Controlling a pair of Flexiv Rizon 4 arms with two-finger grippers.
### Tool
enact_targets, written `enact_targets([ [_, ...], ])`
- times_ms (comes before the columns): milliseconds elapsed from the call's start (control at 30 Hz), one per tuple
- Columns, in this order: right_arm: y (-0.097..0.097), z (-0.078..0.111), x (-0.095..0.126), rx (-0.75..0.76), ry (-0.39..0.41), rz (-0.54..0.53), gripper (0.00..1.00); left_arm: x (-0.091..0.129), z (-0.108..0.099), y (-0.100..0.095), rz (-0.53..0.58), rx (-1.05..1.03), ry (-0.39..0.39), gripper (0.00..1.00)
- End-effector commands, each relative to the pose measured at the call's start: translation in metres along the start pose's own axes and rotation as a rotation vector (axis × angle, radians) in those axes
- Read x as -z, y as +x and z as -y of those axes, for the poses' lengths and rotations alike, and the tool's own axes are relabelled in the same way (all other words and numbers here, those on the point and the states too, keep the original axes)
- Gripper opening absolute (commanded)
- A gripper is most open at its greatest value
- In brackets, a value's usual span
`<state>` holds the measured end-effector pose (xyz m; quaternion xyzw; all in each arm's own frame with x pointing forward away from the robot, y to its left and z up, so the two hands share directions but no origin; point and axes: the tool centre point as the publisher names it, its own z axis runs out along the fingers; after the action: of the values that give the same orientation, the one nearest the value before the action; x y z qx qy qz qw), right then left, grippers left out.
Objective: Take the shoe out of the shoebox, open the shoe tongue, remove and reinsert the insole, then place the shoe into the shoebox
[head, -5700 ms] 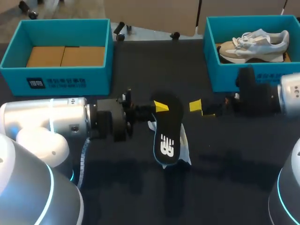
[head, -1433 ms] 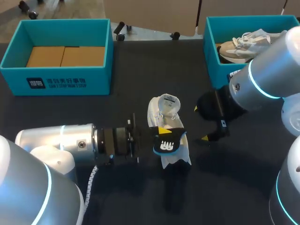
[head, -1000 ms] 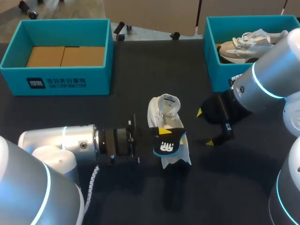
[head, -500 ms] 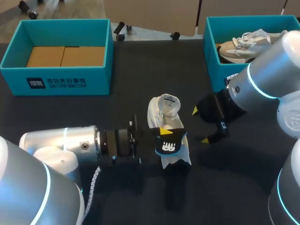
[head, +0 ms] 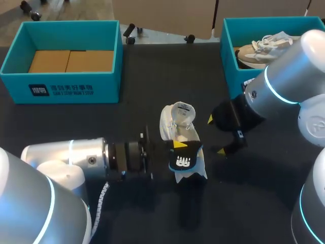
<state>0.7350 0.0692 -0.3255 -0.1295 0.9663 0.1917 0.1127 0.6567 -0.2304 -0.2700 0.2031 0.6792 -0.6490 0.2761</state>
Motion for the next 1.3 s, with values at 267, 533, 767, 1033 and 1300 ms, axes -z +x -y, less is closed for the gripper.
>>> enact_targets([
  [267, 0.001, -0.001, -0.001, 0.000, 0.002, 0.001, 1.00, -0.013, -0.011, 0.002, -0.013, -0.032, 0.018, 0.00],
  [533, 0.001, -0.001, -0.001, 0.000, 0.002, 0.001, 1.00, -0.023, -0.021, 0.001, -0.029, -0.029, 0.051, 0.00],
  [767, 0.001, -0.001, -0.001, 0.000, 0.002, 0.001, 1.00, -0.030, -0.024, 0.000, -0.048, -0.029, 0.091, 0.00],
  [1033, 0.001, -0.001, -0.001, 0.000, 0.002, 0.001, 1.00, -0.027, -0.031, 0.005, -0.052, -0.008, 0.083, 0.00],
  [1300, 0.001, -0.001, -0.001, 0.000, 0.002, 0.001, 1.00, -0.023, -0.038, 0.006, -0.038, 0.011, 0.064, 0.00],
])
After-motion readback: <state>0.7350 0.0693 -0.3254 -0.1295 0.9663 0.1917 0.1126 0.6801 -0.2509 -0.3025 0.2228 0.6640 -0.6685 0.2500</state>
